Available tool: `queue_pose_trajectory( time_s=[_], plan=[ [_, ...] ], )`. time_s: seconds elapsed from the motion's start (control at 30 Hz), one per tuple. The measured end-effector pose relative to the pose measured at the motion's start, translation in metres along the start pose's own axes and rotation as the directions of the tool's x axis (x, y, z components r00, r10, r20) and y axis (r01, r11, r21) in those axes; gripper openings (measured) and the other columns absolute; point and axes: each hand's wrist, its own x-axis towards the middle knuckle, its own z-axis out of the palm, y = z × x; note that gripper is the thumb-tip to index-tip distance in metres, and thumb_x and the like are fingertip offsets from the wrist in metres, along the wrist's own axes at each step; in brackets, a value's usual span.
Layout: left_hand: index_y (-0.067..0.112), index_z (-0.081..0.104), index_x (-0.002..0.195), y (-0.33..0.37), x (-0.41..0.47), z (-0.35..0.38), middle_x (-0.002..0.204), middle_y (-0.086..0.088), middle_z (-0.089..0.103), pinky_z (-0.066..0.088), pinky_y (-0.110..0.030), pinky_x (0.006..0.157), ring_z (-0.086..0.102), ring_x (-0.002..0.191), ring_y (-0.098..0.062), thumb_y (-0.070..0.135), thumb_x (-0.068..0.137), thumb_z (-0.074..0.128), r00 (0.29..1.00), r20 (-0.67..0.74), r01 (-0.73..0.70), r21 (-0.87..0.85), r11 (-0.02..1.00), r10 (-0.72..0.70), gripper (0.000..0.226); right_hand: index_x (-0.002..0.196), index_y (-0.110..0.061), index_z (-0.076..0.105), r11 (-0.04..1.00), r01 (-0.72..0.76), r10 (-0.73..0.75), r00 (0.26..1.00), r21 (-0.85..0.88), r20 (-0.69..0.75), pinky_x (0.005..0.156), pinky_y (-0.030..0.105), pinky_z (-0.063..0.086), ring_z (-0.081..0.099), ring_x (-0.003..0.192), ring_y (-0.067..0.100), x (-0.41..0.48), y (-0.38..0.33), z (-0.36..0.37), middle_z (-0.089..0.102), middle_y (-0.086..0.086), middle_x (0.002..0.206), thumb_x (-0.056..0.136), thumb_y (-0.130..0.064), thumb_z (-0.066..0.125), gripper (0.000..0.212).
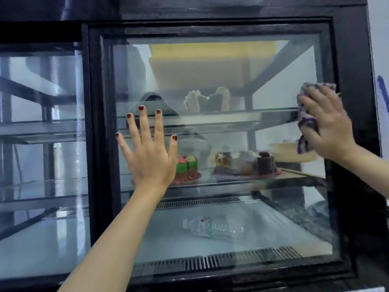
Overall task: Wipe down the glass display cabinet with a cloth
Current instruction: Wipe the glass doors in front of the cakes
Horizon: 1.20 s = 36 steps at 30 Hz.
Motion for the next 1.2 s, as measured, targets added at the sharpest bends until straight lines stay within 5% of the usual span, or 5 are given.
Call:
queue_pose_trajectory(
  time_s=[0.2,0.47,0.67,0.87,1.2],
  plan=[
    [0.024,0.014,0.151,-0.002,-0.001,-0.001,0.159,-0.004,0.004,-0.003,-0.054,0.112,-0.001,0.146,-0.027,0.044,0.094,0.014,1.0,0.0,-0.002,0.01,1.0,0.002,0.06,0.136,-0.008,0.045,0.963,-0.262,0.267,0.958,0.063,-0.1,0.117,0.041,0.012,0.02,0.14,0.035,0.104,-0.046,0.006,0.033,0.01,0.15,0.079,-0.034,0.037,0.062],
    [0.019,0.016,0.151,-0.002,-0.001,-0.003,0.159,-0.006,0.004,-0.002,-0.056,0.112,-0.001,0.145,-0.028,0.043,0.093,0.016,1.0,-0.007,-0.023,0.022,1.0,0.023,0.062,0.147,-0.01,0.03,0.797,0.601,-0.594,0.763,0.057,0.255,0.116,0.053,0.015,0.017,0.143,0.037,-0.12,-0.113,0.033,0.022,0.011,0.156,0.091,-0.036,0.032,0.062],
    [0.007,0.029,0.144,0.0,-0.004,0.002,0.153,-0.01,0.026,0.002,-0.054,0.112,0.015,0.143,-0.027,0.048,0.096,0.017,0.742,0.097,-0.669,0.174,0.723,0.663,0.064,0.139,-0.008,0.044,0.996,0.087,-0.087,0.98,0.011,0.176,0.112,0.053,0.024,0.026,0.14,0.038,-0.139,0.004,-0.003,0.037,0.013,0.148,0.093,-0.038,0.032,0.055],
    [0.01,0.037,0.141,0.002,-0.002,-0.004,0.149,-0.007,0.03,0.017,-0.052,0.109,0.031,0.136,-0.031,0.043,0.09,0.03,0.709,0.062,-0.701,0.166,0.693,0.702,0.061,0.132,-0.003,0.051,0.95,-0.31,0.311,0.948,0.029,-0.073,0.115,0.046,0.02,0.028,0.137,0.039,-0.006,-0.016,0.0,0.04,0.015,0.145,0.083,-0.027,0.041,0.056],
    [0.01,0.036,0.14,0.004,-0.001,-0.013,0.146,-0.009,0.03,0.013,-0.048,0.11,0.032,0.134,-0.034,0.043,0.097,0.016,0.712,0.097,-0.702,0.095,0.706,0.695,0.058,0.14,-0.011,0.04,0.951,0.309,-0.303,0.924,0.009,0.232,0.106,0.056,0.032,0.027,0.139,0.038,-0.183,-0.043,0.016,0.039,0.013,0.146,0.093,-0.04,0.027,0.056]
  ],
)
